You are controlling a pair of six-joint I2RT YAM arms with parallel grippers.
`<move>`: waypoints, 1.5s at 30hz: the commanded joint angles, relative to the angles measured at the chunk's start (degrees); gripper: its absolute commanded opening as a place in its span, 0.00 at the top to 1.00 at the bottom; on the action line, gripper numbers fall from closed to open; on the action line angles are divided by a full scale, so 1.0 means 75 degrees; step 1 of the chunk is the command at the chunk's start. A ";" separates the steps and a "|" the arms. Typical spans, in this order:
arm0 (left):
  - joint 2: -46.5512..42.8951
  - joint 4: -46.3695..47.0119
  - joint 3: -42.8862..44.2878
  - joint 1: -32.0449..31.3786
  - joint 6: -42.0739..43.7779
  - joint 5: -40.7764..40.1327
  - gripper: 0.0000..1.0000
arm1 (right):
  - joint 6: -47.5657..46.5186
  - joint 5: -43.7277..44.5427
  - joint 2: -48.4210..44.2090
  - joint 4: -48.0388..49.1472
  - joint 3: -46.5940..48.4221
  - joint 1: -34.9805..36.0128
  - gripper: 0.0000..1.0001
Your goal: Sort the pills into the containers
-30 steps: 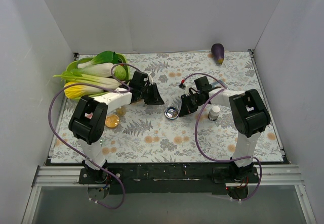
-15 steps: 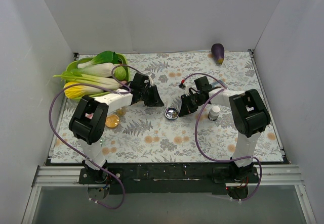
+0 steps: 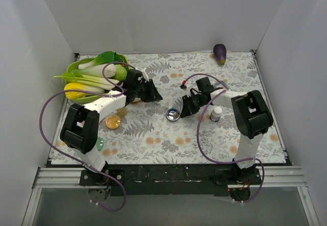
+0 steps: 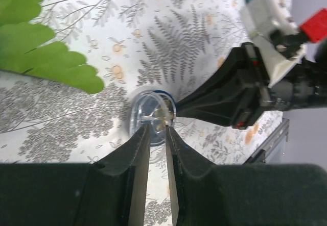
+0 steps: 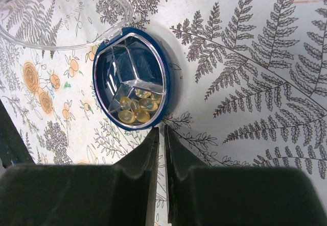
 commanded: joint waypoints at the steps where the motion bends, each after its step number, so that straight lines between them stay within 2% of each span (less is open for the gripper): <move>1: -0.0332 0.0493 -0.0130 -0.0022 -0.0001 0.0764 0.83 | -0.0119 0.0113 -0.0186 -0.0007 0.0027 0.0038 0.85; 11: -0.0027 0.0364 -0.0131 -0.0022 -0.0048 0.0846 0.86 | -0.0072 0.0101 -0.0186 -0.0007 0.0039 0.0038 0.85; 25: 0.0535 0.0259 0.0116 -0.0456 -0.0036 0.1104 0.87 | -0.0060 0.0089 -0.0139 -0.0042 0.0074 0.0062 0.85; 30: 0.0536 0.0212 0.0151 -0.0479 -0.0036 0.1011 0.87 | -0.0048 0.0078 -0.0139 -0.0042 0.0097 0.0074 0.85; 40: 0.0149 -0.0011 0.0081 -0.0444 -0.0106 0.0109 0.85 | -0.0060 0.0054 -0.0151 -0.0042 0.0097 0.0074 0.85; 45: -0.0097 0.0188 0.0127 -0.0432 -0.0153 0.0447 0.85 | -0.0060 0.0054 -0.0127 -0.0042 0.0121 0.0097 0.85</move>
